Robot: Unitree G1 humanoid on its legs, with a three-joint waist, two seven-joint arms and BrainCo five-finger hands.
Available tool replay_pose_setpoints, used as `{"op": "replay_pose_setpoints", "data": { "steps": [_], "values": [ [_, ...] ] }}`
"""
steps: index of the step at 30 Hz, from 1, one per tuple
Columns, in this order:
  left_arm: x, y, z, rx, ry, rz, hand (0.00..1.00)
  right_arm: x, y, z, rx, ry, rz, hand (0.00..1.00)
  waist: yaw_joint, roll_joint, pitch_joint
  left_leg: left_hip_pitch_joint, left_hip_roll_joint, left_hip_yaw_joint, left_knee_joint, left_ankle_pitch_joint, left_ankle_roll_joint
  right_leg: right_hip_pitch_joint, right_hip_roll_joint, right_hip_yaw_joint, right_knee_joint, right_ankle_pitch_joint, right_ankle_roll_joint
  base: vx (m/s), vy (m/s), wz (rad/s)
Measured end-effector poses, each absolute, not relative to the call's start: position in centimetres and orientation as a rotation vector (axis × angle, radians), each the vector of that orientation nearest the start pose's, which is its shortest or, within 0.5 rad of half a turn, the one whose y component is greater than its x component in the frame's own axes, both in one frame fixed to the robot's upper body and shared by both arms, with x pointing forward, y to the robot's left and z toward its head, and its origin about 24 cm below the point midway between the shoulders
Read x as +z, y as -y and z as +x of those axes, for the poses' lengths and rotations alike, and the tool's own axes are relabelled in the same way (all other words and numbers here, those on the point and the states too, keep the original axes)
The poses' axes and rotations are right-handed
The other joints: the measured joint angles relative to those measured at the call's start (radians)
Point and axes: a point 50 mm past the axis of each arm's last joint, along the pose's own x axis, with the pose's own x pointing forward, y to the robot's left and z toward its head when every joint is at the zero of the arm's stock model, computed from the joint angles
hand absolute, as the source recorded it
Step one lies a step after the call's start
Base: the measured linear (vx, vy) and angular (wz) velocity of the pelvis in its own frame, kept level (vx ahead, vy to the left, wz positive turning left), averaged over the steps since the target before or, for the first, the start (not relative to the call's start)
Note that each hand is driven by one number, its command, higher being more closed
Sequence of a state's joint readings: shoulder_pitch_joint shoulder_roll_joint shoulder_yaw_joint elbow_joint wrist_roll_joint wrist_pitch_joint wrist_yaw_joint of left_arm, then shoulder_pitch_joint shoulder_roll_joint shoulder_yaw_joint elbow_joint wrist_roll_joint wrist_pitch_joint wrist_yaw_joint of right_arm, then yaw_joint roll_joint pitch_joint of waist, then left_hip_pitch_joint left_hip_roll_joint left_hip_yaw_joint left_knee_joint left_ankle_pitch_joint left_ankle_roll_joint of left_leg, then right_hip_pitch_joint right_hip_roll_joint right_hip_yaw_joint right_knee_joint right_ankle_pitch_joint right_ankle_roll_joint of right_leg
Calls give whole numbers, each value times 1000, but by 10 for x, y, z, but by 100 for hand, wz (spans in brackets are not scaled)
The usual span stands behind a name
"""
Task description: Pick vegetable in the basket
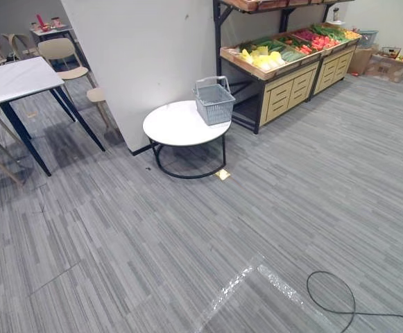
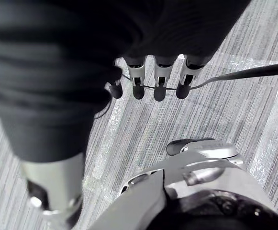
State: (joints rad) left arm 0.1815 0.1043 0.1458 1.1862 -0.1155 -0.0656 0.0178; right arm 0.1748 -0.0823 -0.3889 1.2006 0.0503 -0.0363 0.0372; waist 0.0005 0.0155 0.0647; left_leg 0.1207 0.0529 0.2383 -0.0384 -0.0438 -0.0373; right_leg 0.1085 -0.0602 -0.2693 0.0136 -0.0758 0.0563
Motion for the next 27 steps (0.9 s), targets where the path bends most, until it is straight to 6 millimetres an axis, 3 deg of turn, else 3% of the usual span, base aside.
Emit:
{"op": "replay_pose_setpoints", "data": {
  "steps": [15,27],
  "values": [
    [-173,-209,27,331,-1275,-73,0,-172,219,34,-501,-1219,265,0,1,-3,14,51,-1,25,-53,-3,-26,54,12,-7,-60,0,10,54,-12,-1],
    [-173,-209,28,325,-1273,-69,0,-172,218,34,-527,-1205,310,0,1,-3,23,61,14,50,-54,-9,-35,57,28,13,-67,1,9,-7,-23,-6]
  ]
}}
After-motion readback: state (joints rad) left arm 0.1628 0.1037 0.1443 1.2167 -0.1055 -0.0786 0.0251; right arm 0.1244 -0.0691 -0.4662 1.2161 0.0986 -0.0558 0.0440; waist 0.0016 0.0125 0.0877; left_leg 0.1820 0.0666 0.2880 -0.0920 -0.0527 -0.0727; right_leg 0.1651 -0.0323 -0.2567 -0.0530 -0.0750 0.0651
